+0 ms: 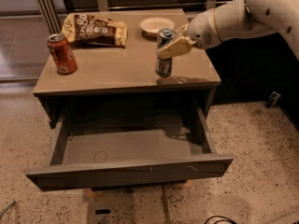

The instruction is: Place redbull can into top drawer

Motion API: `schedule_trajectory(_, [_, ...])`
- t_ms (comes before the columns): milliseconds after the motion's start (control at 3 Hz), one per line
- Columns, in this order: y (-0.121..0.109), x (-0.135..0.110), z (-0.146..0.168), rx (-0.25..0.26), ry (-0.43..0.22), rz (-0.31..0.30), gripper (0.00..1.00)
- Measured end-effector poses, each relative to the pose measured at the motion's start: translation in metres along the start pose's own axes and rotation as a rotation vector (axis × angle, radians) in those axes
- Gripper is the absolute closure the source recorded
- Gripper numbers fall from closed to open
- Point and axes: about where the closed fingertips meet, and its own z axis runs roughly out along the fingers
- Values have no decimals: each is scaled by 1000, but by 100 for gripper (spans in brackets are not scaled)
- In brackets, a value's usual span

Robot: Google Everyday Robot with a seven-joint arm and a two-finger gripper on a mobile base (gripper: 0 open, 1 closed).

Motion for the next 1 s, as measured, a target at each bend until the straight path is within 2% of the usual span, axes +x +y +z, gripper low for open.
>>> schedule_trajectory(333, [62,0,-36,-19,-86,105,100])
schedule_trajectory(667, [62,0,-36,-19,-86,105,100])
schedule_trajectory(1000, [78,27,-18,-34,-75,111,100])
